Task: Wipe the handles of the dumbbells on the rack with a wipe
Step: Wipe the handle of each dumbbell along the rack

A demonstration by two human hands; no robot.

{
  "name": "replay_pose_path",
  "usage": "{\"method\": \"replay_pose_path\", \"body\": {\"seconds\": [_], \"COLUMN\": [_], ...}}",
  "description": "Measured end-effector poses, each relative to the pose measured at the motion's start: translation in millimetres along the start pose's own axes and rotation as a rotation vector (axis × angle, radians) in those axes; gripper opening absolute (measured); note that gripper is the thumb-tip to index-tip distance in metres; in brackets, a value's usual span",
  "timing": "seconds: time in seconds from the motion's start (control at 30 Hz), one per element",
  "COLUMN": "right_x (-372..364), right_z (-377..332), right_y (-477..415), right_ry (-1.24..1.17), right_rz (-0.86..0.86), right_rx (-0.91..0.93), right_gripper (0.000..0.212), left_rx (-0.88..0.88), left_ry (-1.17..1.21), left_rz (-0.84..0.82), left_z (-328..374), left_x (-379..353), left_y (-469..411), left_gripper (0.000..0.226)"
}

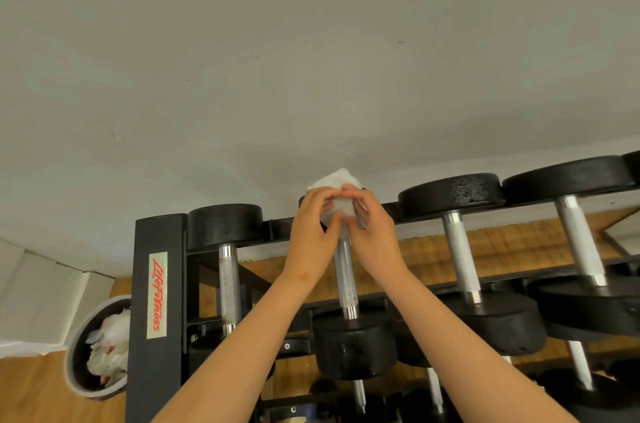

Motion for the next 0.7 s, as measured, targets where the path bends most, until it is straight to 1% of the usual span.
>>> {"method": "replay_pose_path", "body": {"seconds": [0.1,0.17,0.23,0.37,0.47,0.53,0.63,0.7], "right_x": [4,4,1,2,1,-4,-7,-7], "right_z": [10,17,23,21,15,13,16,19], "right_y": [4,6,6,5,-1,-8,-13,-13], "right_ry": [0.023,0.015,0.015,0.076,0.154,0.222,0.245,0.215], "right_rz": [0.017,-0.013,-0.059,-0.069,-0.070,-0.084,-0.077,-0.073], "right_rx": [-0.021,-0.065,-0.097,-0.076,-0.044,-0.031,-0.031,-0.040], "right_gripper": [0.049,0.054,0.054,0.050,0.047,0.046,0.043,0.042], "left_rx": [-0.058,-0.095,-0.128,-0.168,-0.132,-0.091,-0.069,-0.091], "left_ry": [-0.195,-0.310,-0.365,-0.348,-0.281,-0.256,-0.259,-0.284], "left_rz": [-0.061,-0.076,-0.077,0.003,0.084,0.100,0.049,0.011], "left_z": [-7,-7,-6,-6,-15,-22,-24,-22], "left_x": [-5,-8,-10,1,18,25,23,16], "left_y": [0,2,2,1,3,1,-4,-3], "left_gripper": [0.034,0.035,0.030,0.016,0.013,0.012,0.022,0.030]}}
Point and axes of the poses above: each hand's wrist, its own y-axis away from the middle knuckle, its own x-axis out of the back of the hand, z = x × y, the point moved 8 cm from there along -y, towards the middle knuckle, and after that the axes turned 5 degrees about -x, right-handed, at the moved point
